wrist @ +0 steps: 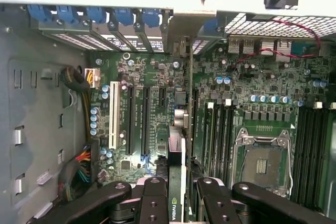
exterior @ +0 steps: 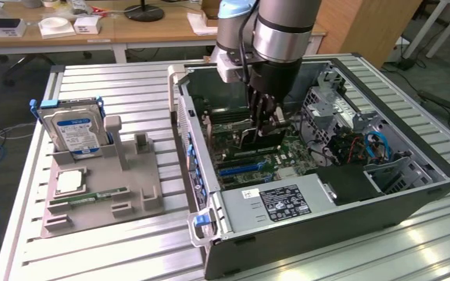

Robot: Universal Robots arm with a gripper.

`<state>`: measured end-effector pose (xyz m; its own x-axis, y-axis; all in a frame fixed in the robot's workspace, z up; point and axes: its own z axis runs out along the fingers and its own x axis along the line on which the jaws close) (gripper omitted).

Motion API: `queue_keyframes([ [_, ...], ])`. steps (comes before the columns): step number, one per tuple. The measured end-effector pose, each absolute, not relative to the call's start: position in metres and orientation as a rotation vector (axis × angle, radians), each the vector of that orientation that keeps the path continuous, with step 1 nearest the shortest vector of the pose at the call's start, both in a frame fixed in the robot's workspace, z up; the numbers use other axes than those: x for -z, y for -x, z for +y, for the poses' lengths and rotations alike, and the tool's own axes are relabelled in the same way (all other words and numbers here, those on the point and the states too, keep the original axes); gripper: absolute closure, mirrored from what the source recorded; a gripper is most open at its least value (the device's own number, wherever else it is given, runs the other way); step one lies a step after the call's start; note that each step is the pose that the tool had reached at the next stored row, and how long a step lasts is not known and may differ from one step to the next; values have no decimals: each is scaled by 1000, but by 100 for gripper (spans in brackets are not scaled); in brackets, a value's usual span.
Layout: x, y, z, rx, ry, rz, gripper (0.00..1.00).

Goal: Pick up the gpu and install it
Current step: 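Insert the gpu into the slot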

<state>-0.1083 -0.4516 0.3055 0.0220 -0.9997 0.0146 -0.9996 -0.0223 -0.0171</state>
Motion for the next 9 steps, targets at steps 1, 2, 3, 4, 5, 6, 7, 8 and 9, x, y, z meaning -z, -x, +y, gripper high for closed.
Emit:
queue_keyframes([
  [1,-304,108,-452,35,2245,2195,74],
  [2,-303,109,-452,35,2245,2195,74],
  [3,-302,109,-452,35,2245,2194,74],
  [4,-301,109,-452,35,2246,2194,74],
  [5,-300,109,-452,35,2246,2194,74],
  [6,-299,109,-452,35,2246,2193,74],
  [7,-298,109,-452,35,2246,2193,74],
  [8,-297,110,-452,35,2247,2193,74],
  [9,-296,110,-452,35,2247,2192,74],
])
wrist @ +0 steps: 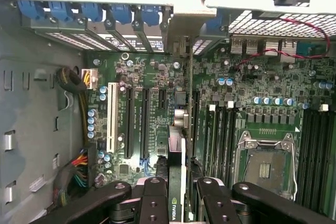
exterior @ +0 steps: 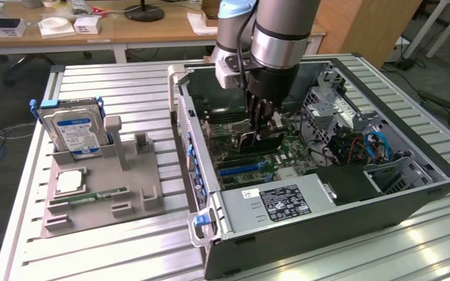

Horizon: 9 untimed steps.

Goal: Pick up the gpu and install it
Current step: 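Insert the gpu into the slot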

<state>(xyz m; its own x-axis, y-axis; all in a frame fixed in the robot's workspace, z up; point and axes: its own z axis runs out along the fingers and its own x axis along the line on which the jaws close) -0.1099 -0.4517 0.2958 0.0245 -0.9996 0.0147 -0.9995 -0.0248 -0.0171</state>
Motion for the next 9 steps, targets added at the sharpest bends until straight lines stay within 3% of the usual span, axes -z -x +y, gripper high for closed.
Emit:
queue_keyframes([
  [9,-286,111,-452,35,2250,2189,74],
])
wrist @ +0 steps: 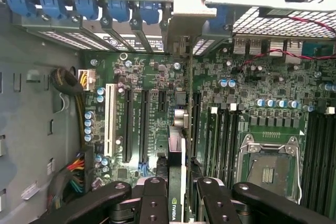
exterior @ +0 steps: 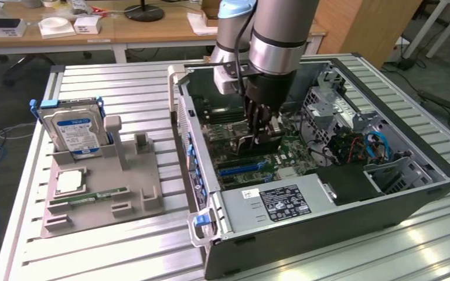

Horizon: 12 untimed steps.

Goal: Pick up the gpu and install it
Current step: 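Insert the gpu into the slot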

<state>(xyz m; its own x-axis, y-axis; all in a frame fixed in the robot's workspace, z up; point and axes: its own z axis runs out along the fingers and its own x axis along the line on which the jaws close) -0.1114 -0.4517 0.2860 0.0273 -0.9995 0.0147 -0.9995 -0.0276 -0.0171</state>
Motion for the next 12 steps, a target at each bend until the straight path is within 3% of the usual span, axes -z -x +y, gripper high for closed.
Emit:
queue_keyframes([
  [12,-281,112,-452,36,2252,2186,74],
])
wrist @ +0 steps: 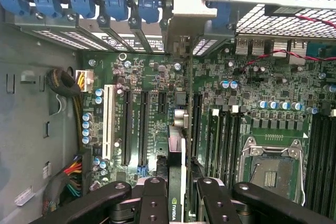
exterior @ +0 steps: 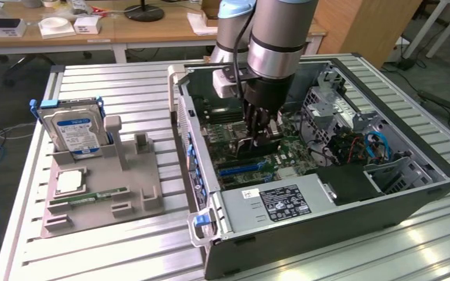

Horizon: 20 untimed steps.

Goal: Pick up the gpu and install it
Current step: 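Insert the gpu into the slot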

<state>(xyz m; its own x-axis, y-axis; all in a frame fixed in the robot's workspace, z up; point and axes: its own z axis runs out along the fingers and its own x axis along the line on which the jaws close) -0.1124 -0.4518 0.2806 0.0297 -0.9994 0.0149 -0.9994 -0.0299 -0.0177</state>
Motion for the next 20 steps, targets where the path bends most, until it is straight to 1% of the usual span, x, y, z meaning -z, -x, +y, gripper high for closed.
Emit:
queue_keyframes([
  [9,-280,113,-452,60,2244,2178,74],
  [20,-279,114,-452,70,2242,2176,74],
])
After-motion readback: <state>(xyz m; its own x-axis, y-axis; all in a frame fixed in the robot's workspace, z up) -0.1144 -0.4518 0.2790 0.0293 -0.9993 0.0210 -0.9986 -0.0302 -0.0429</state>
